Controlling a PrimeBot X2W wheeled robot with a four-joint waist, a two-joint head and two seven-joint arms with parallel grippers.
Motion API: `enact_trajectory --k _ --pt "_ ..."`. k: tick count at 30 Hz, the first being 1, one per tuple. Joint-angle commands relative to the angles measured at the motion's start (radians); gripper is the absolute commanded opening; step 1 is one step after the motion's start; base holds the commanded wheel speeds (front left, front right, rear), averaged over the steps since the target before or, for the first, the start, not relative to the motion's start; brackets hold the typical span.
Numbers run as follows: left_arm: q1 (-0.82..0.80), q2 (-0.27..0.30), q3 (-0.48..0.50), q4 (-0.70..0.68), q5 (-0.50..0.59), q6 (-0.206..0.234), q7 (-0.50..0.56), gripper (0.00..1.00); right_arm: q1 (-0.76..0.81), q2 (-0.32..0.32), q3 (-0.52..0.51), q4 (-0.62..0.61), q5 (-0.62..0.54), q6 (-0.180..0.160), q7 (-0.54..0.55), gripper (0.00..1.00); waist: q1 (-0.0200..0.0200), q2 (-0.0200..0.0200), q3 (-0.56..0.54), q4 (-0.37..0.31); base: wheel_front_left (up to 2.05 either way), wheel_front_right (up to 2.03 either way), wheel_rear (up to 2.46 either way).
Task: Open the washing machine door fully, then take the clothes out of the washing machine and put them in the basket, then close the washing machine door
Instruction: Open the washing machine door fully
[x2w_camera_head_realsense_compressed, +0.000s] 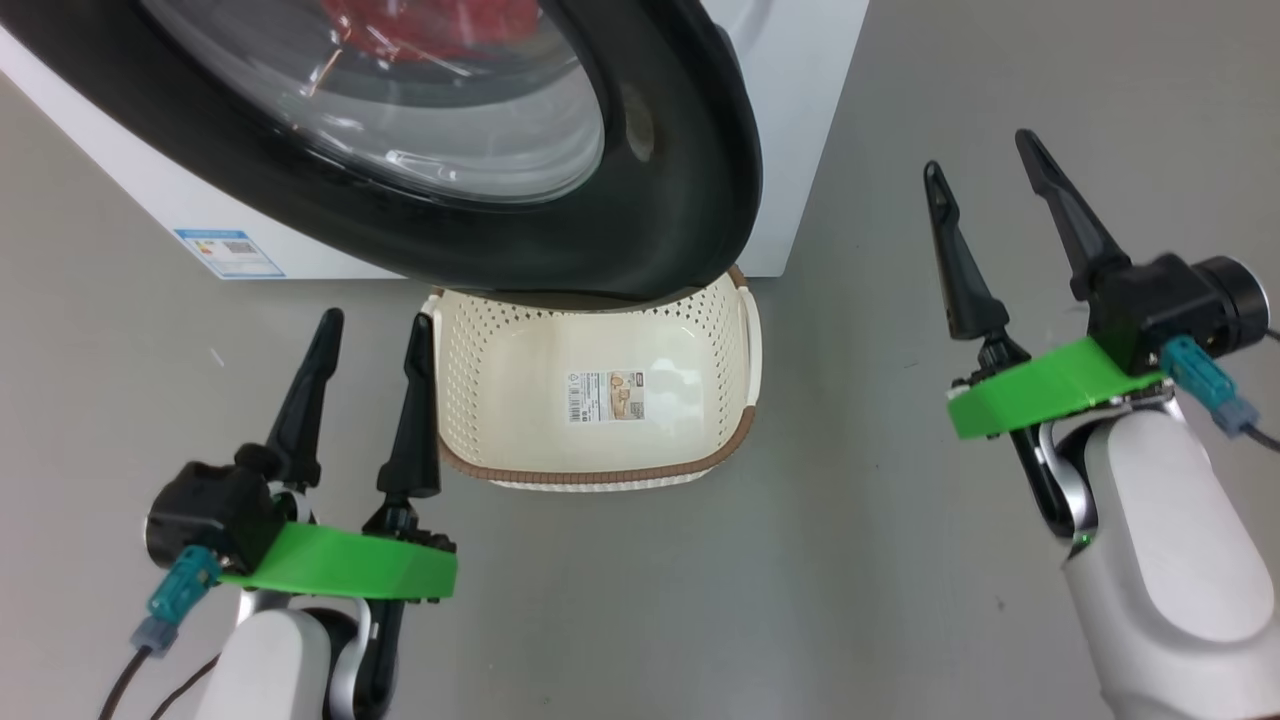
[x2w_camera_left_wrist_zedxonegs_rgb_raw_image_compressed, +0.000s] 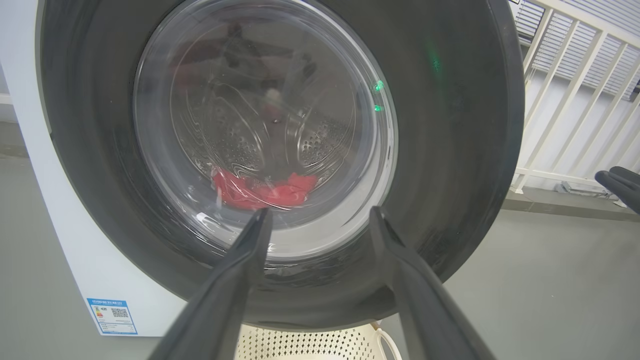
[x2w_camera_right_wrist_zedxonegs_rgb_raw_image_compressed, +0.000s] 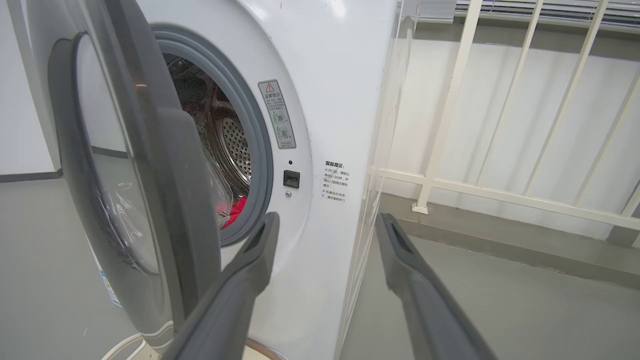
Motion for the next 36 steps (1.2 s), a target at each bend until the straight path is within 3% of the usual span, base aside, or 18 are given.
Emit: enact_trajectory --k 1,18,36 --pt "0.003 0.018 0.033 -0.03 0.017 -0.005 -0.006 1.0 0.023 0.012 0.012 -0.051 -0.006 0.005 -0.006 1.0 0.0 0.0 0.002 -0.002 0.0 0.0 0.0" --pt "0.011 0.018 0.036 -0.03 0.009 0.0 -0.006 1.0 0.242 0.014 0.005 -0.235 0.057 0.005 -0.006 1.0 0.0 0.0 -0.003 -0.003 0.0 0.0 0.0" --pt "0.028 0.018 0.044 -0.041 0.012 0.003 -0.006 1.0 0.303 0.014 0.023 -0.28 0.049 0.005 -0.006 1.0 0.0 0.0 -0.002 -0.018 0.0 0.0 0.0"
